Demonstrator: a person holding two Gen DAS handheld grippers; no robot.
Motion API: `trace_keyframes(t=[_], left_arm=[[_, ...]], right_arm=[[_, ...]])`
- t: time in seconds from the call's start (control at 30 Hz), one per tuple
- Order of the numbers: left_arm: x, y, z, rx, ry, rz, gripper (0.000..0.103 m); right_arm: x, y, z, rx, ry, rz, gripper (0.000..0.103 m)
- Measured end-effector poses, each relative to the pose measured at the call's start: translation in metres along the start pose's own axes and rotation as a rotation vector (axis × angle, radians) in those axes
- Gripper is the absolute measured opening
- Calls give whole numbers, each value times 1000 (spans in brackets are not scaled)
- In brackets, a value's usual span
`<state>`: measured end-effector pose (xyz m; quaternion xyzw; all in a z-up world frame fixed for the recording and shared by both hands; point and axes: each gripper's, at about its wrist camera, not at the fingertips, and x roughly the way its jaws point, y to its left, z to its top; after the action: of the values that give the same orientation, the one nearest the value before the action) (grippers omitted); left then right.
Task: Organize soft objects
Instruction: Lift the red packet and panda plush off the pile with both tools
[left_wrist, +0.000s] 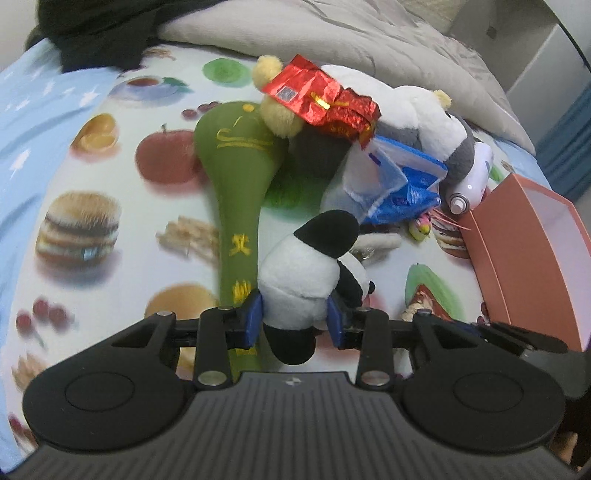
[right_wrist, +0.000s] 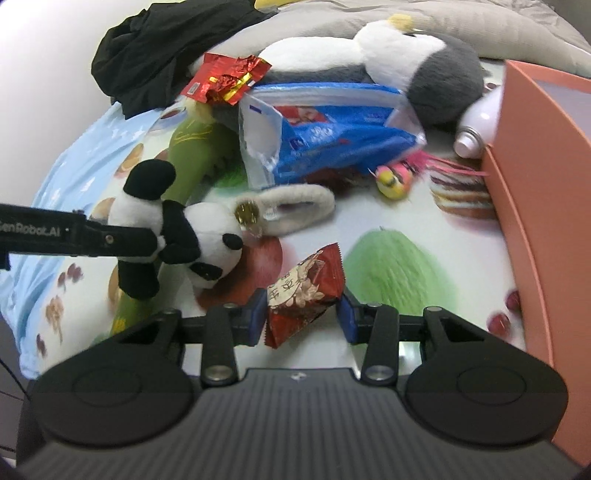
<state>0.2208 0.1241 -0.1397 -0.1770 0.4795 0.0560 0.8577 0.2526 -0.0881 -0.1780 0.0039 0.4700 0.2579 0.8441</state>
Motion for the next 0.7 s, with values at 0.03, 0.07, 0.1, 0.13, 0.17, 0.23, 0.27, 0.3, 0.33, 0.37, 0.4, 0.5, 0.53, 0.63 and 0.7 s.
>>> trace_keyframes(t=[0.03,0.07,0.1,0.13,0.17,0.23,0.27,0.3,0.33,0.37,0.4,0.5,0.53,0.63,0.7], left_arm=[[-2,-2,-6,-14,-4,4,42],[-5,-4,-13,-26,-11,7,42],[-7,-6,-20,-35,-17,12,42],[-10,-9,-26,-44,-20,13,42],[-12,-11,-34,-60,-22,9,42],[-15,-15,-48,-96,-23,10,42],[-16,-17,-56,-129,-20,2,42],[-17,-19,-63,-154,-16,-11,42],[-18,-22,-69,-178,-16,-17,42],[-20,-24,-74,-196,-19,-19,42],[-22,-27,-78,-202,-24,-16,42],[-25,-36,-90,-242,-22,-15,43],[-25,-38,-93,-246,-18,-33,43],[-25,-44,-97,-218,-9,-32,45],[-27,-48,-98,-170,-2,-33,51]], right_arm=[[-5,-1,-4,0,0,0,44],[-12,-3,-8,2,-2,-4,44],[-14,-2,-9,5,-5,-5,44],[-20,-3,-12,6,-11,-6,44],[-24,-3,-14,7,-15,-9,44],[-35,-5,-19,10,-21,-13,44],[-40,-6,-22,12,-22,-17,44],[-46,-8,-25,19,-24,-27,44],[-52,-9,-28,22,-30,-36,44],[-56,-10,-31,21,-33,-46,44],[-60,-12,-35,27,-34,-54,44],[-67,-20,-47,57,-27,-62,44],[-68,-22,-51,62,-24,-71,44],[-71,-28,-63,81,-9,-85,44],[-73,-29,-69,84,-3,-85,44]])
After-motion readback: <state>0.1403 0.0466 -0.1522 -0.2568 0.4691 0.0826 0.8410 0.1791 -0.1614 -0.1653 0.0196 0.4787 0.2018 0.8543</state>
